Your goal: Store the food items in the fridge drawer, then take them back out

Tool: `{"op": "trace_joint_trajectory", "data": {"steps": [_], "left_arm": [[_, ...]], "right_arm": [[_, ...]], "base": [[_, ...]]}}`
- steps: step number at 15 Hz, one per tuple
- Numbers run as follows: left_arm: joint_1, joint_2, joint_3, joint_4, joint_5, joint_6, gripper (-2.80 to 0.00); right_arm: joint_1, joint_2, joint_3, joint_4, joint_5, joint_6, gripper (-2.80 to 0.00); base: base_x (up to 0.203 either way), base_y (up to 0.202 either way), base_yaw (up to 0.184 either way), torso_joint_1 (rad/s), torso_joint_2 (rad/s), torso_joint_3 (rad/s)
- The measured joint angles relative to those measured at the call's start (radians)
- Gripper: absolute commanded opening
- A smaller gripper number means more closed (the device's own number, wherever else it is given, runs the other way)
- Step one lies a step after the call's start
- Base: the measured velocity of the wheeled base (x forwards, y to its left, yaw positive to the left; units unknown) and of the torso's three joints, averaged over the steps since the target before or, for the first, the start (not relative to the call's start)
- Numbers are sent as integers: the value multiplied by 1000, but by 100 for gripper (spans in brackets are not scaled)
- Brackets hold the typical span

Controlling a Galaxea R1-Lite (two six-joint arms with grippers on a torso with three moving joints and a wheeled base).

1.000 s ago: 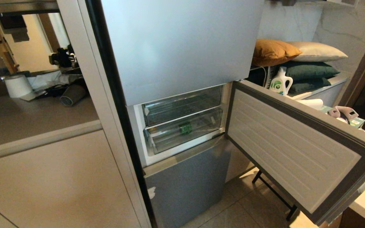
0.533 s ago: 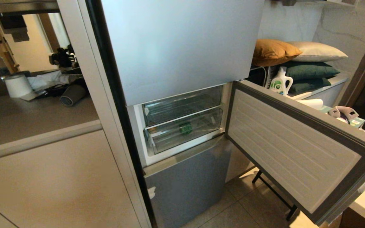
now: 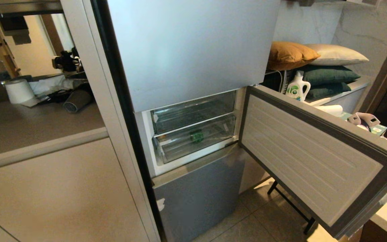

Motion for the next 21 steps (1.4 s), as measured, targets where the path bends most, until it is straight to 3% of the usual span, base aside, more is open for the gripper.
{"op": "trace_joint_trajectory", "data": {"steps": [8,13,15,18,21], "left_arm": [[0,0,0,0,0,0,-280],[0,0,0,0,0,0,-280],[0,0,0,0,0,0,-280],[0,0,0,0,0,0,-280],[0,0,0,0,0,0,-280]], "right_arm": [[125,-212,276,-1,0,-9,-280],[441,-412,441,6,-1,5,-280],[550,-457,447,6,-5,64,-280],[608,-450,354,6,-16,134,-280],[742,-342,236,4,-147,140,-280]], "base": [[0,0,0,0,0,0],[0,0,0,0,0,0],[0,0,0,0,0,0],[0,0,0,0,0,0],[0,0,0,0,0,0]]}}
